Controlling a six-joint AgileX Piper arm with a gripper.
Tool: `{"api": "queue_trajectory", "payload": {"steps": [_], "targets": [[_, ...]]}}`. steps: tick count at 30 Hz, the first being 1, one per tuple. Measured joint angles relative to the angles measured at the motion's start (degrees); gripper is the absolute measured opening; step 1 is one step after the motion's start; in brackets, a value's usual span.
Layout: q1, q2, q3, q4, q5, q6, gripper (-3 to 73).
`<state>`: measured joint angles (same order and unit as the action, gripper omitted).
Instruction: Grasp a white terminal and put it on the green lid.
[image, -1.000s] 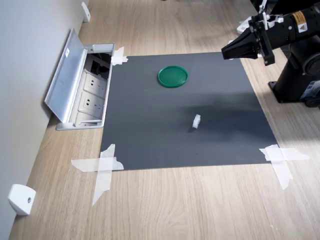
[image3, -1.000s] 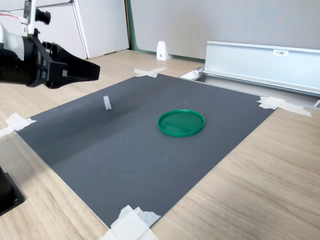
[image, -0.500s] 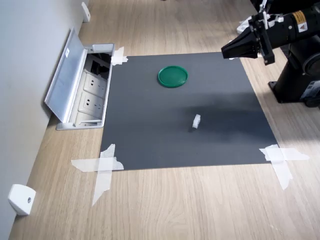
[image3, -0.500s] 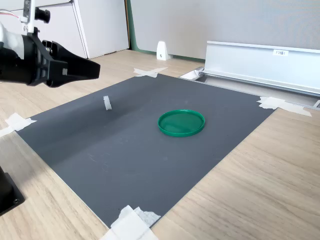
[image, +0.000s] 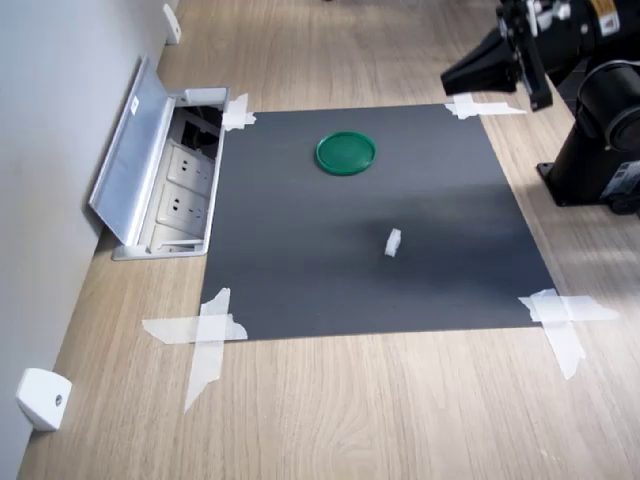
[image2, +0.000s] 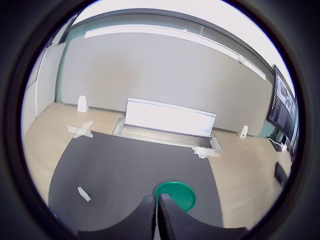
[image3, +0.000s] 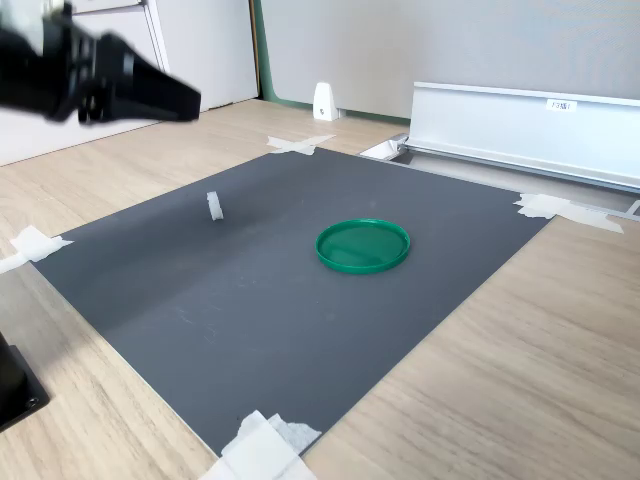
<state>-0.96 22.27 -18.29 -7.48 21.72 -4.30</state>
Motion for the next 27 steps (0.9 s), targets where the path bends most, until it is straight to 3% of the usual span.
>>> {"api": "queue_trajectory", "payload": {"steps": [9, 21, 27], "targets": [[0.0, 17.11, -15.01, 0.0, 16.78, -10.63, -0.8], [0.0, 38.08, -22.59, -0.69, 18.17, -31.39, -0.8], [0.0, 46.03, -25.52, 3.11, 18.31, -42.78, -0.4]]}}
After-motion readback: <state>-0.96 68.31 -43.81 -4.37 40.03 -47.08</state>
